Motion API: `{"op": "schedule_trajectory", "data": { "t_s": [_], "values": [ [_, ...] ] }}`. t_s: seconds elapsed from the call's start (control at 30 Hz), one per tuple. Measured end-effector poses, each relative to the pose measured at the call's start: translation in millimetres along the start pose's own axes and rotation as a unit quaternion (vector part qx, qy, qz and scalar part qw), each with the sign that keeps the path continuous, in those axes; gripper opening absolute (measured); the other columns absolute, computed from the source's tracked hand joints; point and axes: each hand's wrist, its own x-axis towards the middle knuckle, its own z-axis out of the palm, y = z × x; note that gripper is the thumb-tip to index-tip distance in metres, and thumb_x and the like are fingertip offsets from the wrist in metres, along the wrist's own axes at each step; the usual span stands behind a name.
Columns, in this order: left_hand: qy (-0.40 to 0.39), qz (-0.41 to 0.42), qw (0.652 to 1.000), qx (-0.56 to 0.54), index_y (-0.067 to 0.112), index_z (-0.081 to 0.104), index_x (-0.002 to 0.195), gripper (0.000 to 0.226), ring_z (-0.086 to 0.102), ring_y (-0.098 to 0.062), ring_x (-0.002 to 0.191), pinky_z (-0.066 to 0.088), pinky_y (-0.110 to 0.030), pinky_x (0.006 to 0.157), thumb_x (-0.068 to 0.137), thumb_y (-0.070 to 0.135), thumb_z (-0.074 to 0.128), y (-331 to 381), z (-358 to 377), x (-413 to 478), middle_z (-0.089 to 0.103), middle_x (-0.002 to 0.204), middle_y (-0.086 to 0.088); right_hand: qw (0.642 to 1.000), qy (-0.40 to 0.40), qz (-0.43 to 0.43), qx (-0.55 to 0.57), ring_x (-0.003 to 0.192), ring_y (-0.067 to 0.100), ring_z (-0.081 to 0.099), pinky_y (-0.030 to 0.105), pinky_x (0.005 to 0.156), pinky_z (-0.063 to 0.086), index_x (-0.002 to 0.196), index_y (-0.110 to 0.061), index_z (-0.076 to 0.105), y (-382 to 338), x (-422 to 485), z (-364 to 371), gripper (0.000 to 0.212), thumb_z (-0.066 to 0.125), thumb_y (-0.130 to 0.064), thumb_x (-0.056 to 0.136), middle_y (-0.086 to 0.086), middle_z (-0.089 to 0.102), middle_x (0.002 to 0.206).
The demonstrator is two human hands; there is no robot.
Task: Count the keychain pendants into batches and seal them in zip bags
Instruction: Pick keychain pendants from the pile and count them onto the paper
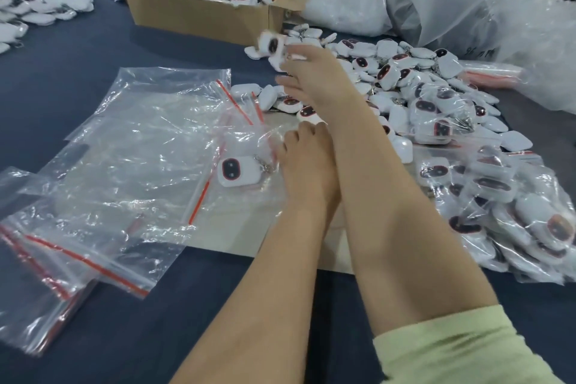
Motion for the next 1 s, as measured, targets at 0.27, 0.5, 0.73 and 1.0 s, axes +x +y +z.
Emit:
{"op": "schedule_trajectory", "data": {
  "t_s": [0.27, 0.5, 0.73, 1.0],
  "values": [
    [0.053, 0.024, 0.998, -0.02, 0.013, 0.055, 0.112, 0.03, 0.042, -0.033, 0.113, 0.028, -0.042, 0.09, 0.092, 0.033, 0.045, -0.3, 8.6, -0.9, 0.052, 0.12, -0.01, 0.962, 0.182, 0.01, -0.205, 0.099, 0.028, 0.064, 0.044, 0.092, 0.052, 0.109, -0.014, 0.06, 37.3, -19.9, -50.7, 0.031, 0.041, -0.004, 0.087, 0.012, 0.065, 0.111],
    [0.024, 0.004, 0.999, -0.042, 0.013, 0.056, 0.108, 0.025, 0.043, -0.031, 0.113, 0.03, -0.039, 0.089, 0.091, 0.026, 0.043, 0.8, 3.4, 3.9, 0.053, 0.118, -0.009, 0.938, 0.153, -0.018, -0.312, 0.066, 0.011, 0.051, 0.019, 0.053, 0.035, 0.111, -0.016, 0.065, 38.3, -13.2, -39.2, 0.028, 0.046, -0.01, 0.091, -0.001, 0.06, 0.091],
    [-0.024, 0.01, 1.0, -0.012, 0.011, 0.053, 0.114, 0.028, 0.046, -0.034, 0.114, 0.033, -0.039, 0.091, 0.09, 0.021, 0.043, 2.9, -9.1, 2.2, 0.052, 0.12, -0.012, 0.934, 0.168, -0.069, -0.307, 0.086, 0.015, 0.053, 0.025, 0.074, 0.041, 0.112, -0.016, 0.065, 36.0, -10.5, -32.4, 0.031, 0.044, -0.008, 0.091, 0.0, 0.063, 0.102],
    [0.143, -0.076, 0.94, -0.3, 0.014, 0.06, 0.103, 0.019, 0.052, -0.008, 0.08, 0.038, -0.013, 0.06, 0.094, 0.014, 0.043, -11.0, -82.7, 74.6, 0.055, 0.09, 0.007, 0.945, 0.199, -0.085, -0.244, 0.093, 0.015, 0.06, 0.027, 0.074, 0.045, 0.107, -0.016, 0.066, 29.5, 31.5, -5.4, 0.028, 0.044, -0.008, 0.092, 0.0, 0.066, 0.102]
  ]
}}
